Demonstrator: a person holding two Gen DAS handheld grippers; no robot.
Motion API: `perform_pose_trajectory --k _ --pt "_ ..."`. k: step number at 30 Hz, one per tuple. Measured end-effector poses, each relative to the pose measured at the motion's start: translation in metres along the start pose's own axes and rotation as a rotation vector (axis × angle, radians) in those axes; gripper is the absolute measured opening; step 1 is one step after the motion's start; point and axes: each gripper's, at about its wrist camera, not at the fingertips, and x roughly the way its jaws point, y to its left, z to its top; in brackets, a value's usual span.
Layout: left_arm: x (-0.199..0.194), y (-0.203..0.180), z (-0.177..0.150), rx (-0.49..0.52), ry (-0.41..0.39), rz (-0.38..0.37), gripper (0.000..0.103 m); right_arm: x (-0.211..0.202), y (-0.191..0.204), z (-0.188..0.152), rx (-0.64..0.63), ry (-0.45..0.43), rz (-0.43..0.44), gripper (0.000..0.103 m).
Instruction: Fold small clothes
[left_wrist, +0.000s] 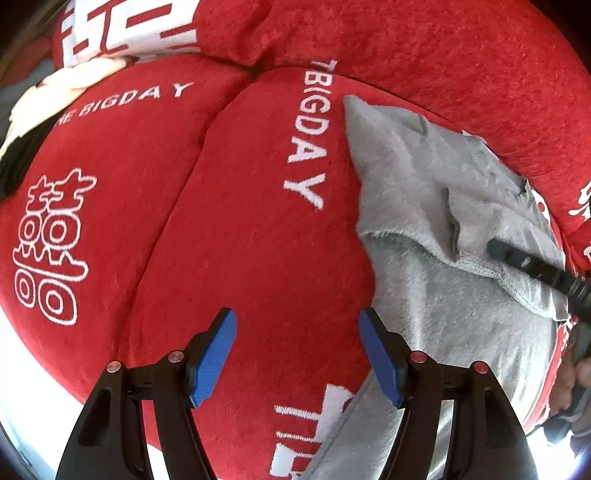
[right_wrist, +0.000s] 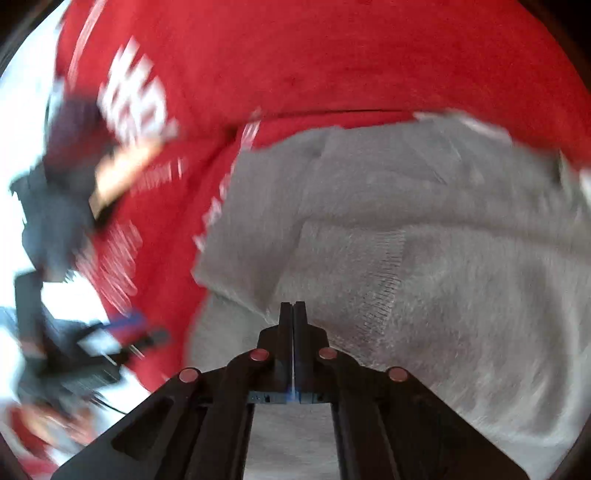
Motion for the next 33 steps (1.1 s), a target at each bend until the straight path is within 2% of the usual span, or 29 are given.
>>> perform_pose_trajectory --k 1,3,6,10,12,14,15,18,21,23,24,25,26,28,31,33 --pt "0.001 0.002 -0.001 -0.003 0.004 -0.002 0.070 -0.004 -0.010 0.001 0.074 -0.014 0.051 0.000" --pt "0.002 0.004 -0.002 -0.007 0.008 -0.002 0.070 -0.002 -0.013 0.003 0.123 -0.013 0.095 0.000" --pt "0.000 0.009 -0.004 -0.012 0.003 -0.007 0.070 0.003 0.000 0.003 0.063 0.007 0.080 0.001" --pt "0.000 0.015 -0.007 -0.015 0.010 -0.006 0.070 0.006 0.035 -0.008 -0.166 0.037 -0.117 0.003" --pt "-0.001 0.018 -0.009 -0.020 0.007 -0.004 0.070 0.011 0.043 -0.012 -0.214 0.051 -0.165 0.012" --pt "-0.004 0.019 -0.010 -0.023 0.002 -0.010 0.070 0.015 0.043 -0.014 -0.227 0.063 -0.203 0.045" --pt "-0.006 0.019 -0.011 -0.025 -0.002 -0.013 0.070 0.016 0.043 -0.013 -0.215 0.056 -0.209 0.049" --pt "-0.010 0.021 -0.013 -0.022 -0.012 -0.023 0.070 0.012 0.046 -0.005 -0.159 0.017 -0.200 0.050" --pt "-0.010 0.021 -0.015 -0.012 -0.011 -0.016 0.070 0.020 0.042 0.004 -0.056 0.020 -0.283 0.051" --pt "-0.011 0.022 -0.016 -0.022 -0.005 -0.021 0.070 0.038 0.037 0.008 -0.013 0.072 -0.345 0.050" --pt "-0.012 0.022 -0.016 -0.025 -0.005 -0.023 0.070 0.040 0.040 0.009 -0.037 0.066 -0.373 0.046" --pt "-0.014 0.024 -0.017 -0.026 -0.007 -0.024 0.070 0.041 0.047 0.009 -0.081 0.062 -0.410 0.029" --pt "-0.016 0.025 -0.018 -0.028 -0.008 -0.024 0.070 0.041 0.050 0.009 -0.107 0.067 -0.396 0.010" --pt "-0.019 0.028 -0.018 -0.032 -0.007 -0.026 0.070 0.033 0.047 0.009 -0.077 0.062 -0.342 0.010" --pt "-0.023 0.032 -0.018 -0.025 -0.009 -0.021 0.070 0.015 0.029 0.015 0.088 0.006 -0.148 0.004" --pt "-0.024 0.033 -0.018 -0.010 -0.007 -0.012 0.070 0.019 0.022 0.019 0.150 0.005 -0.076 0.004"
